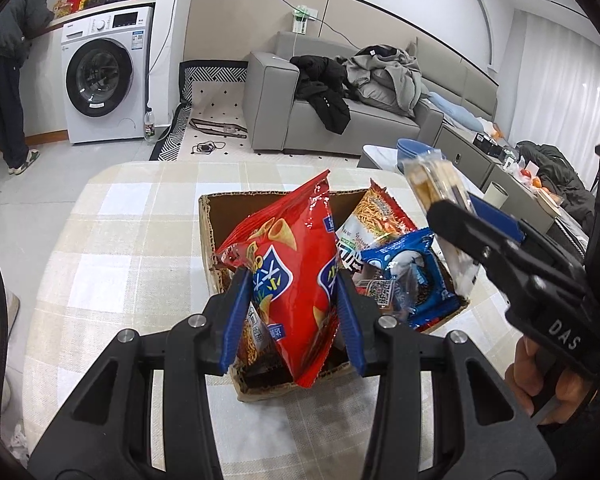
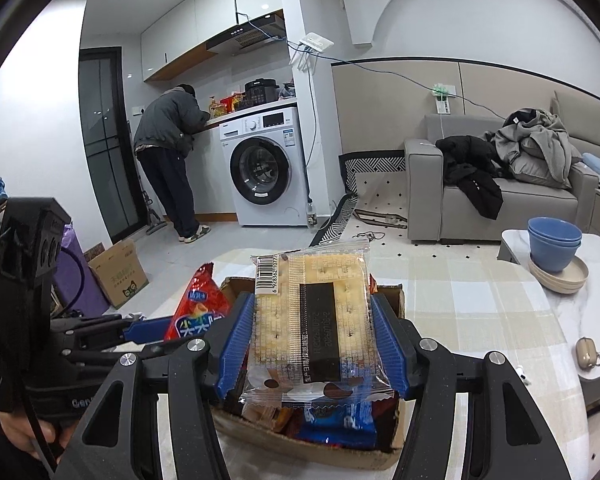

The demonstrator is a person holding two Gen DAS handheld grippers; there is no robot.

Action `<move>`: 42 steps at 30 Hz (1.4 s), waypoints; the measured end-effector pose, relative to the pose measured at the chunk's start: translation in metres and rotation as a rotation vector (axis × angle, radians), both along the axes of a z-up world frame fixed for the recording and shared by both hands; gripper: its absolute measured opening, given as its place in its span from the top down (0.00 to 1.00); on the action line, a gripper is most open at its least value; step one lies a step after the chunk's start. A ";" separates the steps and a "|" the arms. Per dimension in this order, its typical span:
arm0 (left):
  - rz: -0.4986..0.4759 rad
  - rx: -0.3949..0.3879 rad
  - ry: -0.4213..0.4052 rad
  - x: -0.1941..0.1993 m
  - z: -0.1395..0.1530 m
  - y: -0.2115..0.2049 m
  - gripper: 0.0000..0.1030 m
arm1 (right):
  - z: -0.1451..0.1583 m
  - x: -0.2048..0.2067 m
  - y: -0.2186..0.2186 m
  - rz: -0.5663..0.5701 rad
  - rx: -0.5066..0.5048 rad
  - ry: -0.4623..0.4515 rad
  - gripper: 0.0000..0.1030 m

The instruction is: Organize snacks

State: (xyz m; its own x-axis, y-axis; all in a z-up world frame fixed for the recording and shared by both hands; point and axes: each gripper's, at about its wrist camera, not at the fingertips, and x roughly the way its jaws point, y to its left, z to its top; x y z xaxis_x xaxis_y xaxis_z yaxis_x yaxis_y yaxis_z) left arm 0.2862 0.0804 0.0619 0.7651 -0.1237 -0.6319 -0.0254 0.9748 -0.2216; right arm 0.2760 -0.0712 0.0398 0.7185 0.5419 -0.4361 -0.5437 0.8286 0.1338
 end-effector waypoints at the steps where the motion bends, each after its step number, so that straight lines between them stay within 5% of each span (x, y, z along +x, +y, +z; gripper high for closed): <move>1: -0.002 0.001 0.002 0.004 -0.002 0.000 0.62 | -0.001 0.003 0.002 0.000 -0.003 0.001 0.43; 16: -0.004 0.015 0.002 0.020 -0.015 -0.003 0.62 | -0.019 0.033 0.015 0.001 -0.044 0.047 0.43; 33: 0.023 -0.017 0.007 0.035 -0.031 -0.003 0.61 | -0.018 0.012 -0.031 -0.033 -0.008 0.041 0.11; 36: 0.024 -0.018 0.030 0.038 -0.032 -0.005 0.49 | -0.018 0.007 -0.036 -0.035 -0.018 0.041 0.09; 40: 0.000 -0.007 0.029 0.035 -0.028 -0.008 0.17 | -0.018 -0.001 -0.043 -0.042 -0.020 0.042 0.05; 42: 0.008 0.018 0.022 0.029 -0.023 -0.014 0.13 | -0.019 -0.004 -0.047 -0.054 -0.016 0.046 0.03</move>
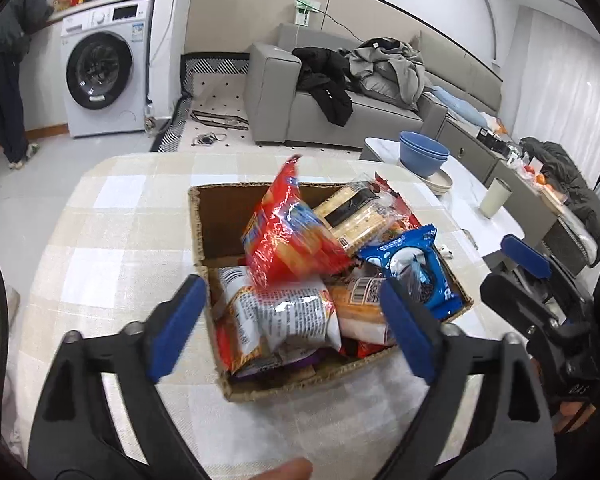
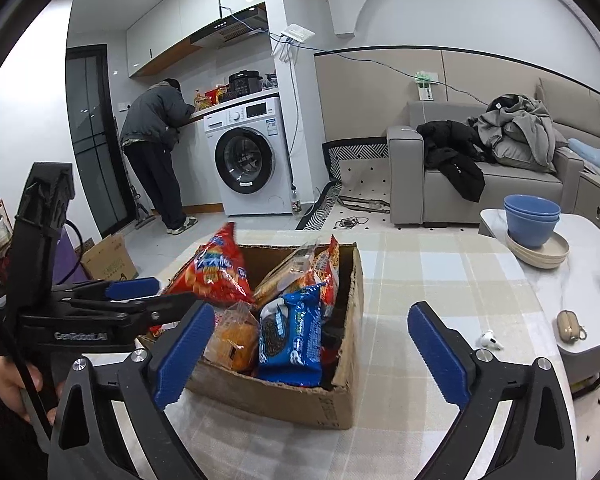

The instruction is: Organize snacks

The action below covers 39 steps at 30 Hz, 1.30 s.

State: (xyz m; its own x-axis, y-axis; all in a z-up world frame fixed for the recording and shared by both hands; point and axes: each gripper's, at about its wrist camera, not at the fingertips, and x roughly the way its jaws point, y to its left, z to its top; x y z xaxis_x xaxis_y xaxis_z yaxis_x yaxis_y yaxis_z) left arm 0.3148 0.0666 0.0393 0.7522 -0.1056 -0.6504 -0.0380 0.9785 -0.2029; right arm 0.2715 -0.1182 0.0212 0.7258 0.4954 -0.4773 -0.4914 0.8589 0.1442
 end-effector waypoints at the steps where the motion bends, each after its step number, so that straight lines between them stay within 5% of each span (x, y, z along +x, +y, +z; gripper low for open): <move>1: 0.001 0.013 -0.006 -0.003 0.002 -0.001 0.09 | 0.000 -0.001 -0.002 -0.005 0.004 0.004 0.03; 3: 0.005 0.028 -0.018 -0.011 0.005 -0.004 0.01 | -0.001 -0.003 -0.006 -0.010 0.014 0.010 0.02; 25: 0.040 0.073 -0.139 -0.124 0.016 -0.008 0.01 | -0.012 -0.045 -0.008 0.059 0.036 -0.007 0.01; 39: 0.051 0.112 -0.150 -0.132 -0.005 -0.018 0.01 | -0.027 -0.071 -0.024 0.046 0.061 -0.080 0.00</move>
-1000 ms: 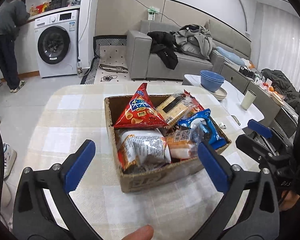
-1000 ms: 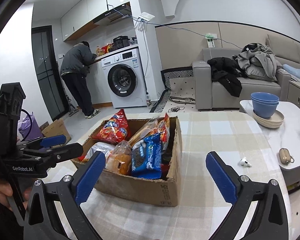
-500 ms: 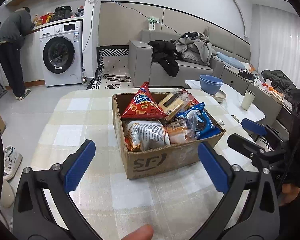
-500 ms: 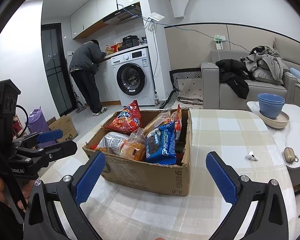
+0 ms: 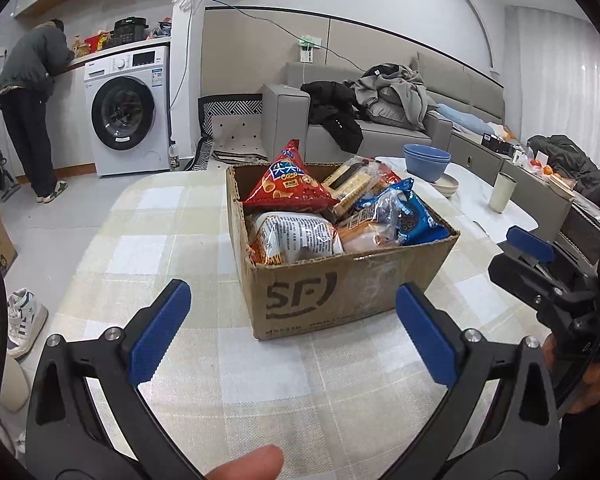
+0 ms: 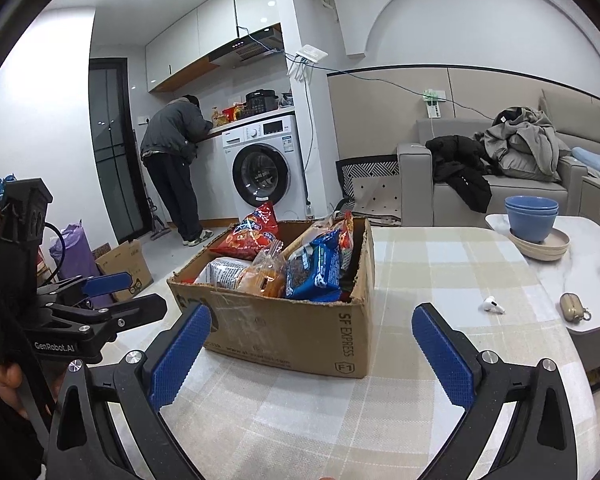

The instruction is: Organize snacks

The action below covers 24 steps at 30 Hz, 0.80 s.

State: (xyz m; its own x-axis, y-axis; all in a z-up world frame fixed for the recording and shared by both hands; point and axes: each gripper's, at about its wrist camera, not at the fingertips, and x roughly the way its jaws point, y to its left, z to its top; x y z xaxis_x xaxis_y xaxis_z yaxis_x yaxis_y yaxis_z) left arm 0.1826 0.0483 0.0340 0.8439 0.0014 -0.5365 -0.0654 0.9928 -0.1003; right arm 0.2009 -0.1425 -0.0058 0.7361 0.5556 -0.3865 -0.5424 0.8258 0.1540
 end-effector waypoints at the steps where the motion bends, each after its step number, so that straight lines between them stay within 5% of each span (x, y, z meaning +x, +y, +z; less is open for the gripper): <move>1: -0.001 0.002 -0.004 0.000 -0.001 0.000 0.01 | -0.001 -0.002 0.000 0.003 0.004 -0.005 0.00; 24: 0.046 0.030 -0.119 -0.019 -0.035 0.014 0.01 | -0.024 -0.026 -0.010 0.026 0.006 -0.054 0.00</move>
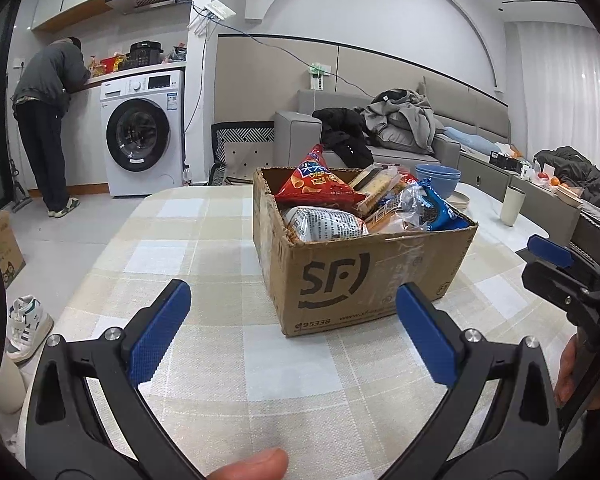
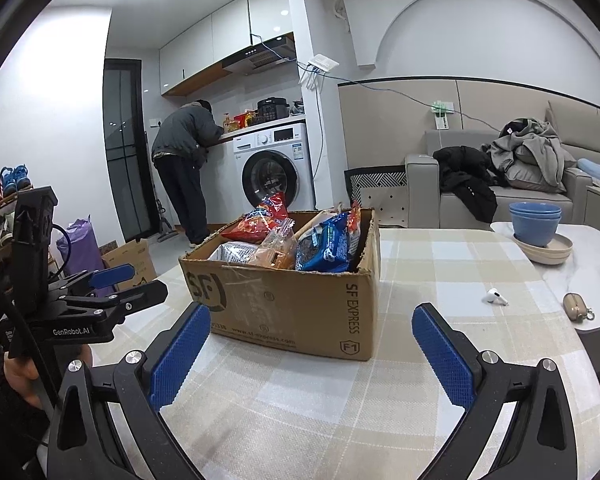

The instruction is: Organize snacks

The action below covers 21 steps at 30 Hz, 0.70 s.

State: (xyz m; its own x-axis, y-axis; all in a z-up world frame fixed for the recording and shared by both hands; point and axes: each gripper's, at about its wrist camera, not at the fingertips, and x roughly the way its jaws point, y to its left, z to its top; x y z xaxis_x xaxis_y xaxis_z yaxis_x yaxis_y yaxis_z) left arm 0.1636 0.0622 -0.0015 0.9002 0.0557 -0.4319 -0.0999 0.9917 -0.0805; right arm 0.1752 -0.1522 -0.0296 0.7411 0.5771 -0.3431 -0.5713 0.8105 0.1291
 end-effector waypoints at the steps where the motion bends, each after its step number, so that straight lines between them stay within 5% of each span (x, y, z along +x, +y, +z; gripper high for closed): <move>1: 0.001 0.003 -0.002 0.000 -0.002 0.001 0.01 | 0.000 -0.001 -0.001 -0.001 0.000 0.000 0.00; 21: -0.013 -0.009 -0.019 -0.008 -0.010 0.001 0.01 | 0.002 -0.014 -0.004 -0.021 -0.005 -0.057 0.00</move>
State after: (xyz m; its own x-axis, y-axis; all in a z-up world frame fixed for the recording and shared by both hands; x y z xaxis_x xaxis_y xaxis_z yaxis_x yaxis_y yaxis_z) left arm 0.1558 0.0635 -0.0111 0.9087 0.0401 -0.4155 -0.0856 0.9921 -0.0915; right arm 0.1610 -0.1561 -0.0275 0.7715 0.5596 -0.3026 -0.5606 0.8229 0.0927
